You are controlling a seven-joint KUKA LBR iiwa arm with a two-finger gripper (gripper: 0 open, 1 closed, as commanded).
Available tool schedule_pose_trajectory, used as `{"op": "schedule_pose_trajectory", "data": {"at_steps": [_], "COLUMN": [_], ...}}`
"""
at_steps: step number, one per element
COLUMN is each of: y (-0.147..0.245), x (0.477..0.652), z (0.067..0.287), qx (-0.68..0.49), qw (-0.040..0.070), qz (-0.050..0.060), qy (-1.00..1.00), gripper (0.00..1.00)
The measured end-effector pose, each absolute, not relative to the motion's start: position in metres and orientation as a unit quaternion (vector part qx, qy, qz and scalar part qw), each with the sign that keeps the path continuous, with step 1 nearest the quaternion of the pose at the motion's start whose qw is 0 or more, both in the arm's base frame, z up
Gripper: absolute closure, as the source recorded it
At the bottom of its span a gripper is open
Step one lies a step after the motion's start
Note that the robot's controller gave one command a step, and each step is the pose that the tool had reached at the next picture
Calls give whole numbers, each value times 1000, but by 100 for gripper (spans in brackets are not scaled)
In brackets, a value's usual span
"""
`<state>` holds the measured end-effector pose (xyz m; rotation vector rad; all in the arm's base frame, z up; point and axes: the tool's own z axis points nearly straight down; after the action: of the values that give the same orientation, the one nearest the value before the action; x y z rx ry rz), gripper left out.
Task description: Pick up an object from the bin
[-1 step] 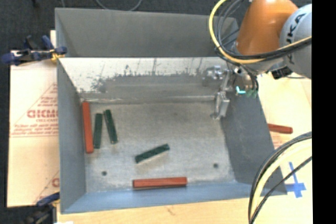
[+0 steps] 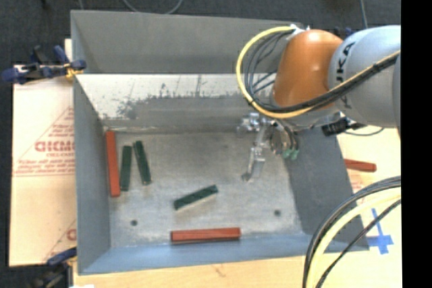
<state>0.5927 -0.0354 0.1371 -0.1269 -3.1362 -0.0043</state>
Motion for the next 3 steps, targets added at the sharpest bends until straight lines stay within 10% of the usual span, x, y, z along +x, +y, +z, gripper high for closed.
{"op": "schedule_pose_trajectory", "data": {"at_steps": [1,2,3], "y": [8,55,52], "x": [564,511,514], "z": [67,70,71], "qx": [-19,-11,-12], "qw": [2,0,-3], "qz": [-1,-1,0], "qy": [-1000,-1000,-1000], "gripper": [0,0,100]}}
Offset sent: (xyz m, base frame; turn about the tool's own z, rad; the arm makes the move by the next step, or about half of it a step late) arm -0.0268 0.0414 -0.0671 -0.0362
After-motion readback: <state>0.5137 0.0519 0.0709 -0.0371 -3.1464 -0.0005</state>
